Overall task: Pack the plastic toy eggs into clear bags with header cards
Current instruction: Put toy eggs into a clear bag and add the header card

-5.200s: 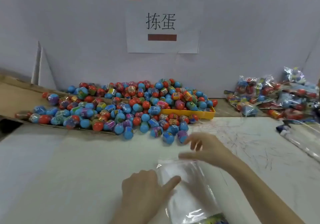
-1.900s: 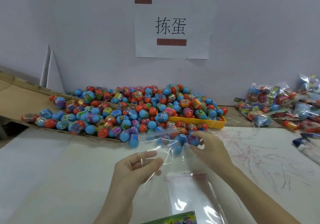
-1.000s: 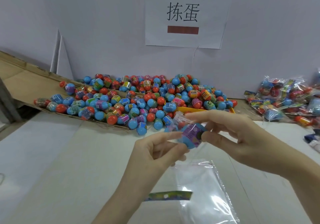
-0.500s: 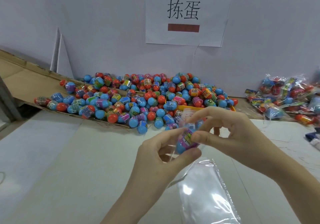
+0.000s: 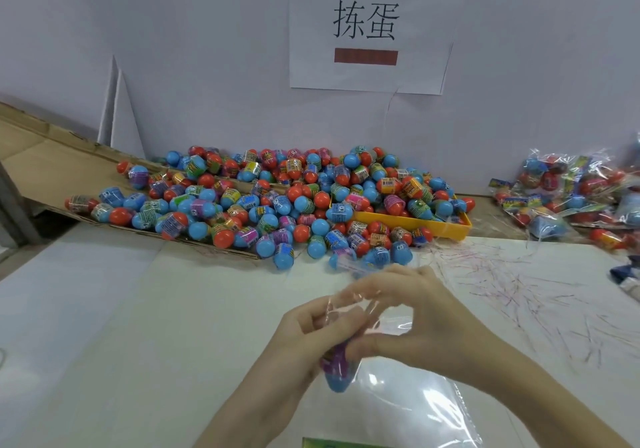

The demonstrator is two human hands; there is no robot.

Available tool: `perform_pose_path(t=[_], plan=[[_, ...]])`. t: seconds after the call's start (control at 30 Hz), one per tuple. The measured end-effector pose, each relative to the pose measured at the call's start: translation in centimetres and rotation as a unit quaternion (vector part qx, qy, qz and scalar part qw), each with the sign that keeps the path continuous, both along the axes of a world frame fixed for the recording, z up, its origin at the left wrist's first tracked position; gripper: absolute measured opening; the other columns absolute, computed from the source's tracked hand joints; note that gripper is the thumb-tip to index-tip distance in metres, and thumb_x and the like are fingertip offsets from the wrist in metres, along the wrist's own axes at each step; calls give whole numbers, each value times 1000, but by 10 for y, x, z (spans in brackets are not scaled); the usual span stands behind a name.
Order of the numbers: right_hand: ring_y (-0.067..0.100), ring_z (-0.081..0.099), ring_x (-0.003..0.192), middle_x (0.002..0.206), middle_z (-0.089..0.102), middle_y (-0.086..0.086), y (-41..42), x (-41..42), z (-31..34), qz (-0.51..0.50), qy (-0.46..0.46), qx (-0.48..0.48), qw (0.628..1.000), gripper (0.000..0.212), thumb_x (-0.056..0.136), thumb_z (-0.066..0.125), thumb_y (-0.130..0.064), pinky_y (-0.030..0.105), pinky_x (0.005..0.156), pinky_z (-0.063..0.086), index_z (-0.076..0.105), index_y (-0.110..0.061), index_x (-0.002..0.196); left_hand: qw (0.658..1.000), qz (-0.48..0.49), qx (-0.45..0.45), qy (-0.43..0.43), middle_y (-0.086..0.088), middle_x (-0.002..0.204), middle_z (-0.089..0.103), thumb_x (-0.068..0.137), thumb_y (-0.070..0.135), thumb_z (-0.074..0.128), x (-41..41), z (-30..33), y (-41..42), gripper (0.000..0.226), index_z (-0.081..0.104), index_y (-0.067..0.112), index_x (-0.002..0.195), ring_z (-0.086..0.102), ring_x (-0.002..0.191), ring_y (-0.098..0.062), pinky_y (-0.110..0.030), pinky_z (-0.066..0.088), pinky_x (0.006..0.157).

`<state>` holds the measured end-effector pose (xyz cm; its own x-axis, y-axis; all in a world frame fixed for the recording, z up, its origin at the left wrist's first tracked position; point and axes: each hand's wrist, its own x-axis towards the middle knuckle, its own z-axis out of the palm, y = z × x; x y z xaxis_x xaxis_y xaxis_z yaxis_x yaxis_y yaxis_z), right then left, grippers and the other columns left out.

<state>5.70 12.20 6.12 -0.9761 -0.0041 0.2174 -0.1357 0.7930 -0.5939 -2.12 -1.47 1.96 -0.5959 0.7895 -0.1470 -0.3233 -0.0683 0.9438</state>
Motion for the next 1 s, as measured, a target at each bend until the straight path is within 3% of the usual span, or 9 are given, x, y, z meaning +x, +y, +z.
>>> perform_pose_path(t=[0.1, 0.2, 0.27, 0.37, 0.53, 0.67, 0.8, 0.9, 1.0], plan=[[-5, 53, 96, 92, 65, -21, 7, -11, -4, -25, 81, -73, 994, 34, 67, 69, -44, 18, 85, 37, 56, -46, 99, 999, 27, 3, -35, -5, 89, 74, 59, 24, 71, -10, -9, 0, 36, 73, 14, 94, 70, 72, -15, -21, 53, 55], [-2, 59, 82, 86, 65, -15, 34, -36, -7, -180, 223, -150, 946, 15, 79, 67, -19, 10, 72, 45, 62, -26, 91, 997, 71, 2, -39, -3, 86, 74, 56, 25, 71, -22, -13, 4, 44, 68, 12, 98, 69, 66, -14, -20, 53, 54], [5, 55, 86, 95, 64, -7, 50, -51, -18, -243, 126, -34, 961, 17, 81, 68, -18, 20, 79, 47, 64, -20, 98, 995, 89, 1, -41, -2, 84, 74, 56, 26, 70, -27, -16, 8, 50, 65, 10, 103, 68, 66, -12, -19, 54, 55], [13, 49, 100, 111, 56, -4, 63, -61, -52, -212, -25, 157, 964, 37, 79, 68, -33, 27, 87, 40, 61, -22, 114, 993, 107, 0, -54, -2, 82, 74, 58, 27, 68, -31, -25, 11, 45, 66, 13, 101, 69, 66, -11, -19, 54, 56], [16, 50, 97, 109, 53, -1, 61, -63, -66, -223, 3, 158, 962, 35, 82, 64, -28, 24, 79, 41, 58, -18, 115, 992, 111, 9, -54, -3, 86, 75, 61, 29, 66, -33, -33, 13, 40, 65, 18, 99, 71, 71, -15, -20, 54, 56], [12, 55, 79, 91, 57, -3, 60, -54, -48, -280, 82, -73, 954, 30, 72, 71, -9, 16, 64, 44, 54, -21, 93, 995, 93, 15, -35, -5, 91, 75, 63, 30, 65, -31, -32, 12, 44, 63, 16, 105, 71, 76, -16, -20, 54, 57], [4, 59, 73, 92, 58, -3, 50, -42, -10, -223, 109, -313, 917, 38, 77, 65, -4, 12, 52, 48, 57, -35, 98, 997, 81, -5, 9, 4, 90, 75, 61, 37, 65, -28, -32, 12, 47, 61, 23, 106, 71, 82, -13, -20, 55, 63], [-1, 61, 72, 85, 63, -13, 30, -35, 11, -131, 115, -274, 946, 33, 72, 71, -10, 10, 60, 50, 62, -40, 84, 997, 68, -2, 32, 8, 94, 74, 62, 41, 66, -25, -30, 12, 51, 60, 25, 110, 70, 85, -9, -13, 52, 62], [-3, 57, 85, 85, 61, -22, 16, -34, 19, -91, 95, -105, 986, 29, 67, 75, -24, 9, 71, 46, 58, -37, 87, 996, 66, 6, 58, 6, 91, 74, 52, 47, 68, -22, -26, 11, 58, 60, 27, 106, 70, 82, -6, -11, 50, 60]])
